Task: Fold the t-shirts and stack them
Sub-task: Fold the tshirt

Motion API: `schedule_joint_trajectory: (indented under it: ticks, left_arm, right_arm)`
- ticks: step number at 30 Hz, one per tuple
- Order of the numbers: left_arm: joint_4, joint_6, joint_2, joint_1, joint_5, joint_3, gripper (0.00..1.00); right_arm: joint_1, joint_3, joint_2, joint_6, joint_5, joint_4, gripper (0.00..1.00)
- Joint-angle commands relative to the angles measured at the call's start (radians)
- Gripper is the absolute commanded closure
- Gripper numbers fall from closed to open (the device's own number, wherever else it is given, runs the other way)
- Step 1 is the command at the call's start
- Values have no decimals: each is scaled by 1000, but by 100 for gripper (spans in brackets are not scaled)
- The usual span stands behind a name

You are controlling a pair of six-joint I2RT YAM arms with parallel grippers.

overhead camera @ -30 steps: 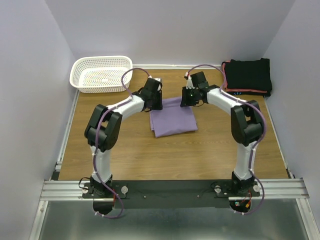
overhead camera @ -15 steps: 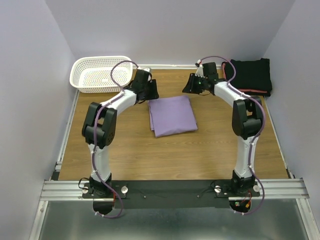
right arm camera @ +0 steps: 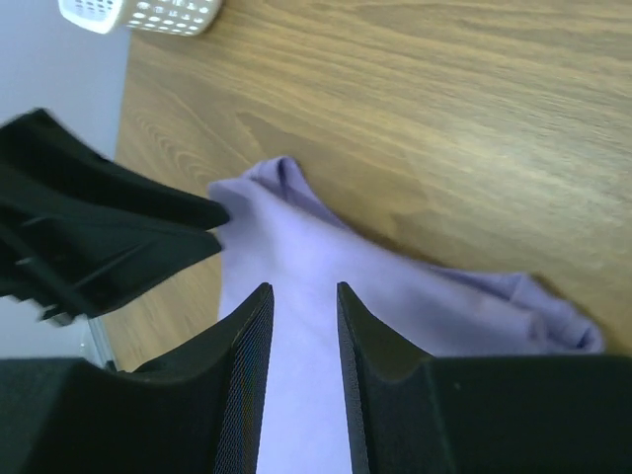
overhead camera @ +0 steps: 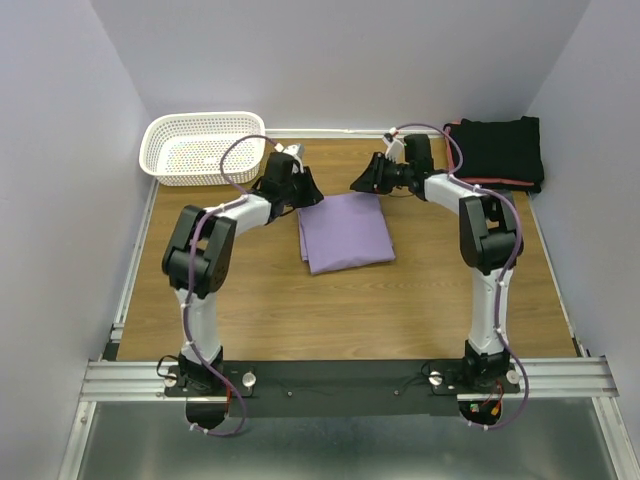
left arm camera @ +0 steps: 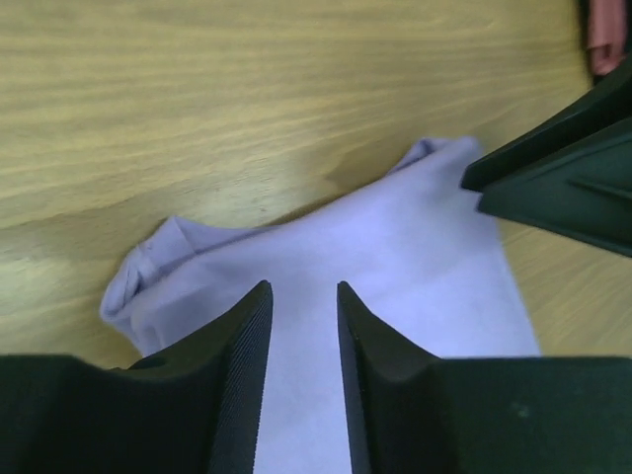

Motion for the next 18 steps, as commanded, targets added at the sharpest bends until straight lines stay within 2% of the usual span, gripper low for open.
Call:
schedule_joint_trajectory:
  ticks: [1, 8, 13, 16, 18]
  left_arm:
    - [28, -24, 152, 37, 59, 61, 62]
    - [33, -58, 268, 115, 96, 98, 67]
    - [33, -63, 254, 135, 127, 107, 68]
    - [36, -73, 182, 132, 150, 94, 59]
    - [39, -87, 127, 126, 154, 75, 46]
  right_arm:
    - [-36, 45, 141, 68, -95, 93, 60]
    - [-117, 48, 296, 163, -137, 190, 60]
    - [-128, 11, 236, 177, -147, 222, 60]
    - [-128, -17, 160, 194, -155, 242, 58]
    - [-126, -78, 73, 235, -172, 274, 57]
